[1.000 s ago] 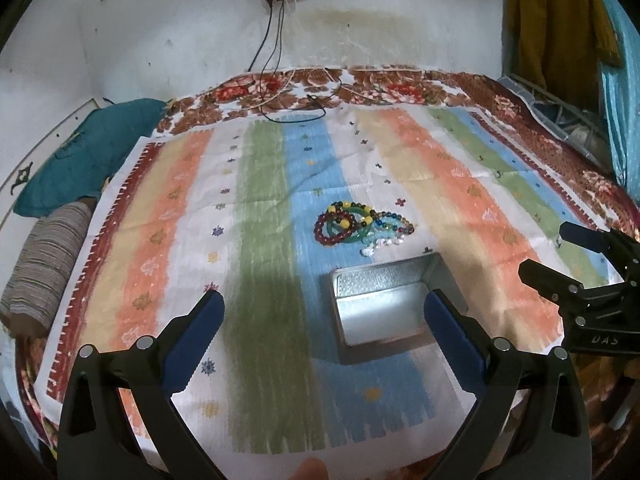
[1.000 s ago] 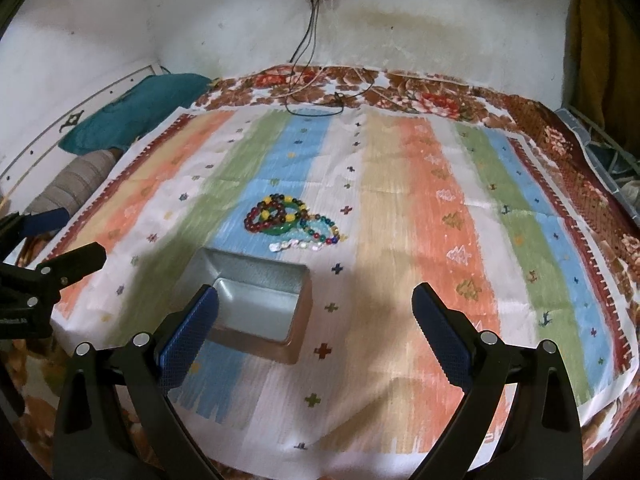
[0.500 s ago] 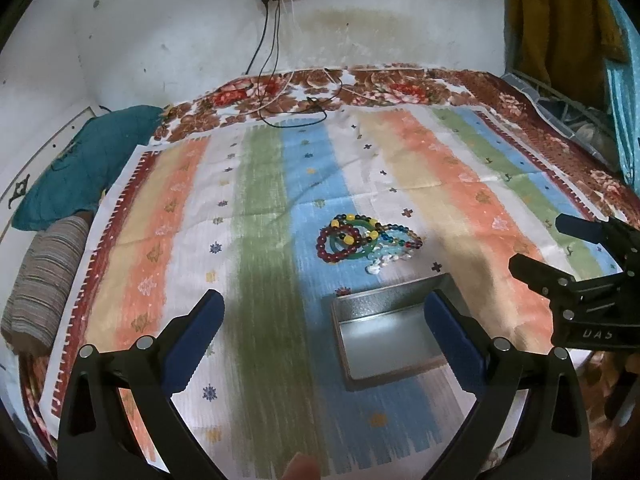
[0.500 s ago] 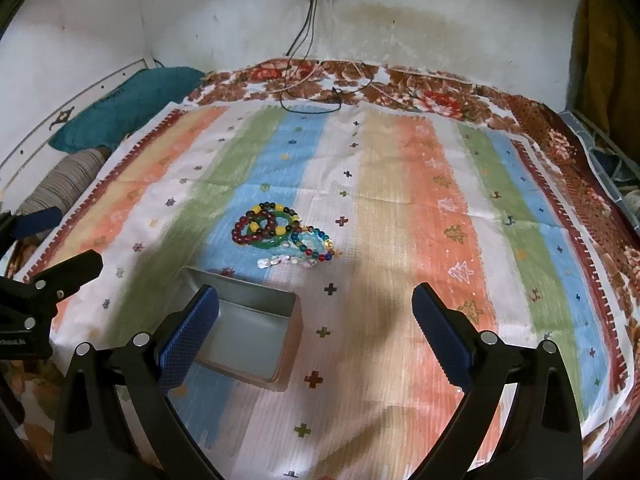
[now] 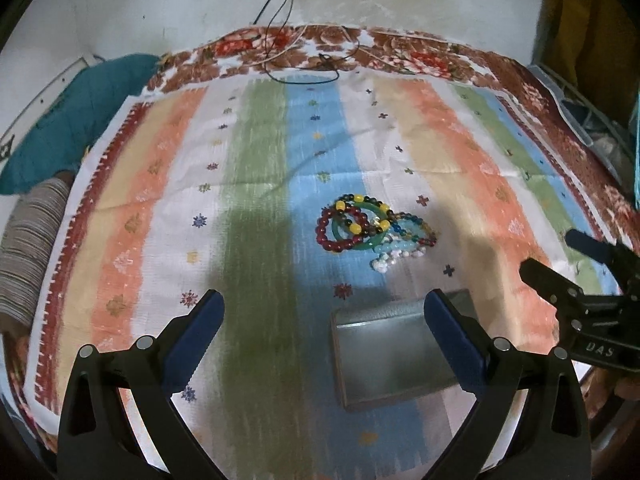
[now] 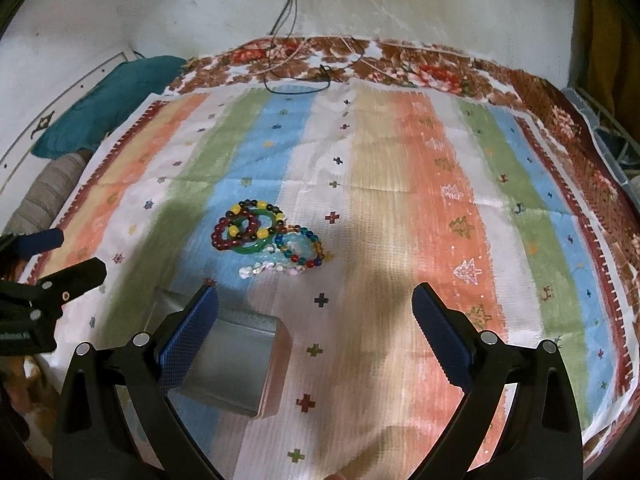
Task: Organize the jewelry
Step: 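Lower both tools over the bracelet pile, opening the fingers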
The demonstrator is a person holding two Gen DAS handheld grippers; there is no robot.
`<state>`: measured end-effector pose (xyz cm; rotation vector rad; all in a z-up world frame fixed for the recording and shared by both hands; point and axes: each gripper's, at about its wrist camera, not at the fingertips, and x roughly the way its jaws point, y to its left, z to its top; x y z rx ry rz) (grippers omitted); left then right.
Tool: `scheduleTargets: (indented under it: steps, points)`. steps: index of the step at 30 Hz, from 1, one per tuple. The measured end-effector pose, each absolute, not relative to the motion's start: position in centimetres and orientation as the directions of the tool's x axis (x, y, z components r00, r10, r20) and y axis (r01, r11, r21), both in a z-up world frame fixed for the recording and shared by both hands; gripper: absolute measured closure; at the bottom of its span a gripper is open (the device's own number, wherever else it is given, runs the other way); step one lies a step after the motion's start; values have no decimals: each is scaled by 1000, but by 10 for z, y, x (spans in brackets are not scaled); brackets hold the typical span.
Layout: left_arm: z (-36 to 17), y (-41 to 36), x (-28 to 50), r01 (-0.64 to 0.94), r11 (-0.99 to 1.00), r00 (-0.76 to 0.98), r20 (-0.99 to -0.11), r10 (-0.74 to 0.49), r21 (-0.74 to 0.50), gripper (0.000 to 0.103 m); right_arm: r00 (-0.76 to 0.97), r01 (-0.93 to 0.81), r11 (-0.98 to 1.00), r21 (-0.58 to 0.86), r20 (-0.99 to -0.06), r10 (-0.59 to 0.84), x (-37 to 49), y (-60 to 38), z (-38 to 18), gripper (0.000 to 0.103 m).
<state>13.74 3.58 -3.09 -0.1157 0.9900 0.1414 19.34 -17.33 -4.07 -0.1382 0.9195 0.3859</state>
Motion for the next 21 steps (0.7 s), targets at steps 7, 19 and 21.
scheduleTargets:
  steps: [7,19,21]
  points:
    - [-44,45,159,-205,978,509,-857,81,-30,6,516,-361,929,78,-814,268,212,-173,-46,5]
    - [-68,56,199,-256,965,450,-891,61,-64,6,463,-334,940,66,-858,224,241,-165,-71,5]
    - [-72,54,206,-248,967,446,-893,63,-57,6,451,-333,941,64,-865,219,245,-163,-76,5]
